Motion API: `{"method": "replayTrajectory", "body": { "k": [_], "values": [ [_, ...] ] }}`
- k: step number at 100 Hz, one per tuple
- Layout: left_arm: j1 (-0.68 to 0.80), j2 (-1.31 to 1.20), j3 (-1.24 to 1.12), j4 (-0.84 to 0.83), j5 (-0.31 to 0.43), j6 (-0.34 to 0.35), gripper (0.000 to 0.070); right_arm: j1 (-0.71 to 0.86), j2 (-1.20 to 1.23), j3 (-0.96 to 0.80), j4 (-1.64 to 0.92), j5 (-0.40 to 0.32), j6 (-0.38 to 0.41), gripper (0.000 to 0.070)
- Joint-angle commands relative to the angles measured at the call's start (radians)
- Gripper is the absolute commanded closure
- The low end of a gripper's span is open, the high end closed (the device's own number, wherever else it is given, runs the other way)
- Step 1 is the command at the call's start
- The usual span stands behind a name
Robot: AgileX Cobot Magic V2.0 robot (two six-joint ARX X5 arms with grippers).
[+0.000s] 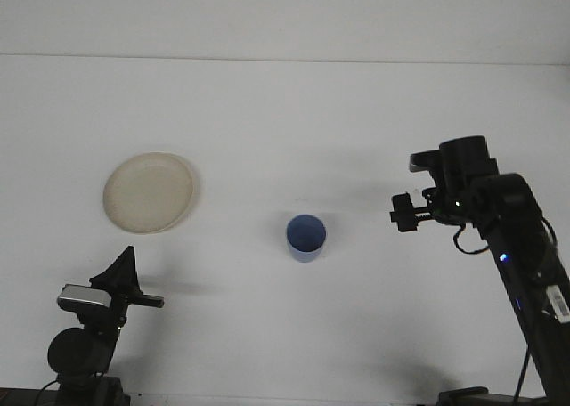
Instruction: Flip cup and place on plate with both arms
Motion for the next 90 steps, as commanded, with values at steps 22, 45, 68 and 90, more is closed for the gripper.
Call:
{"method": "replayTrajectory", "body": {
  "k": [22,45,68,90],
  "values": [
    [0.000,-0.002,-0.020,0.010,0.001,-0.002,0.0689,-0.049,-0.325,-0.390,0.318,0.003,-0.014,0.0151],
    [0.000,-0.002,-0.020,0.010,0.001,-0.002,0.0689,-0.050,-0.577,-0.649,0.579,0.013,0.000,0.0152],
    [0.000,-0.002,-0.020,0.010,0.001,-0.002,0.0688,-0.048,-0.761,-0.792,0.735,0.016,0.016,0.0152],
    [0.000,-0.002,-0.020,0.010,0.001,-0.002,0.0688,-0.048,-0.835,-0.797,0.731,0.079,0.007,0.0152]
  ]
}}
